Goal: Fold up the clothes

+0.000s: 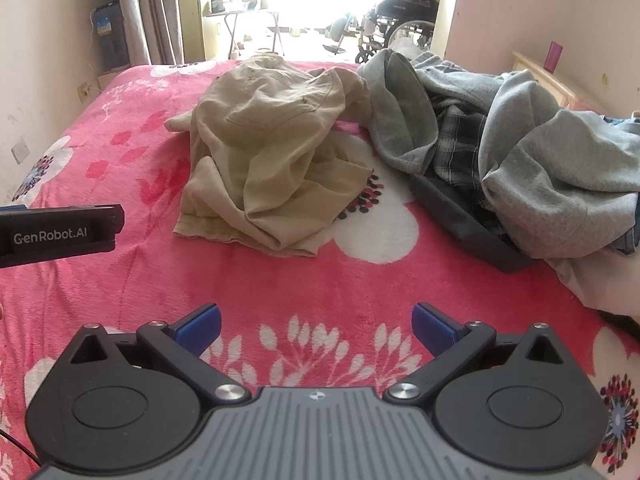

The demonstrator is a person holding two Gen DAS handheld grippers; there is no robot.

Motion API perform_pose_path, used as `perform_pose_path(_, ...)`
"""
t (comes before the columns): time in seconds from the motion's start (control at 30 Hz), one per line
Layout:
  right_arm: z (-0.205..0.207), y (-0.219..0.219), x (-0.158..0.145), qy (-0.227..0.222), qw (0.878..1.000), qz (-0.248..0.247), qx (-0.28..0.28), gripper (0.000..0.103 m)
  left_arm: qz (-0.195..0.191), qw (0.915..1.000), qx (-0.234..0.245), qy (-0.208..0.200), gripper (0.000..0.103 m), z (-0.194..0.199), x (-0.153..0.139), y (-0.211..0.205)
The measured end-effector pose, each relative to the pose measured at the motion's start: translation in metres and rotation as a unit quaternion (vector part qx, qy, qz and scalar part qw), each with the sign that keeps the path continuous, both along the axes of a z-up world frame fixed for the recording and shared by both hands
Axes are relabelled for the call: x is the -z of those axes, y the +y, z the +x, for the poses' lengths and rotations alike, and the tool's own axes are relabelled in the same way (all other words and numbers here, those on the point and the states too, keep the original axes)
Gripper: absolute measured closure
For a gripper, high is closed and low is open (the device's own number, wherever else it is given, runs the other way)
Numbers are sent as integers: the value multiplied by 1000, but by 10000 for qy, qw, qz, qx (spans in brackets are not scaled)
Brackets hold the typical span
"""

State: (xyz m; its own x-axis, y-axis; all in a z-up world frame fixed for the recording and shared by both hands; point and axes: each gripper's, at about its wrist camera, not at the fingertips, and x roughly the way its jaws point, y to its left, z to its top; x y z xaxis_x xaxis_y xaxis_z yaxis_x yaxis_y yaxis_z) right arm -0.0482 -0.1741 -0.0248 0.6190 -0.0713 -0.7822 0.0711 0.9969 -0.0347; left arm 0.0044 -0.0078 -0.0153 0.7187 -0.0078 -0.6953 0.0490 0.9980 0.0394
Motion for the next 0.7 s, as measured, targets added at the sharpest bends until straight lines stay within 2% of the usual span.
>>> perform_pose_path(0.4, 17, -11, 21, 141, 9997, 192, -6, 0, -111, 9998, 154, 8, 0, 20, 18, -7)
perform_pose_path(0.53, 23, -16, 27, 144, 9992, 365, -107, 0, -295, 9995, 107, 22, 0, 30, 25, -4)
perform_pose_path(0.7, 31, -21, 30, -77, 9985, 479, -252, 0, -525, 9986, 31, -48, 0, 44, 31, 2)
